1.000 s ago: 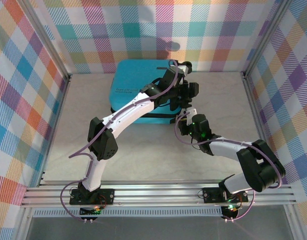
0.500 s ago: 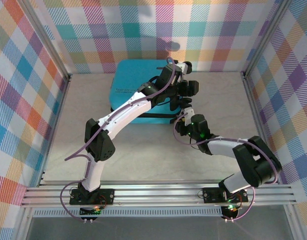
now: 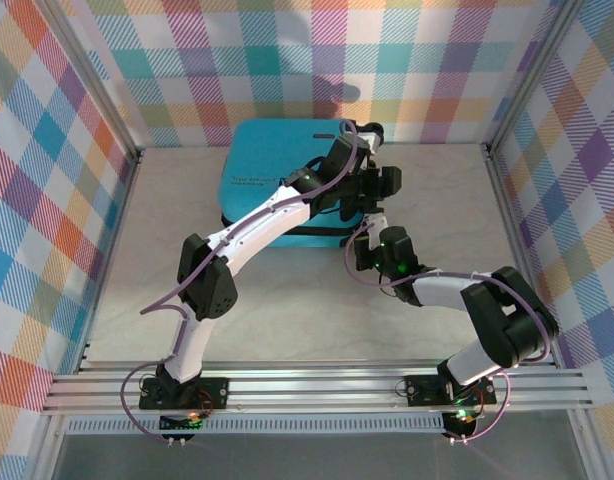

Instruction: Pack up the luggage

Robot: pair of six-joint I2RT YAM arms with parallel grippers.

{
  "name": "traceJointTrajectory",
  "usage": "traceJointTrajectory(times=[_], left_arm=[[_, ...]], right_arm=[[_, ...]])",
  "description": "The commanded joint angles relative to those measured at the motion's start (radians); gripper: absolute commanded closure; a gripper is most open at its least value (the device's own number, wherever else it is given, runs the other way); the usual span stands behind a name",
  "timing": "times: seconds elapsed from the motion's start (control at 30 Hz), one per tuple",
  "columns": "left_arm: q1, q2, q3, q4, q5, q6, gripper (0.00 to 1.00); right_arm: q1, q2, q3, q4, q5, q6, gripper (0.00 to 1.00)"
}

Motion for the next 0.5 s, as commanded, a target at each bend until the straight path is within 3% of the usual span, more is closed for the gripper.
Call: traceJointTrajectory(times=[0.0, 0.1, 0.23, 0.47], left_arm=[[-0.009, 0.016, 0.039, -0.036, -0.034, -0.013, 0.18], [-0.008, 0.013, 0.036, -0.033, -0.03, -0.012, 0.18], [-0.007, 0.006, 0.044, -0.033, -0.018, -0.007, 0.18], [-0.015, -0.017, 0.042, -0.023, -0.007, -0.004, 0.18]], right_arm=[[-0.029, -0.045, 0.005, 0.027, 0.025, 0.006, 1.0], [-0.033, -0.045, 0.015, 0.002, -0.013, 0.001, 1.0], [-0.033, -0.04, -0.009, 0.033, -0.026, -0.001, 0.76], [-0.034, -0.068, -0.037, 0.043, -0.043, 0.0, 0.65]])
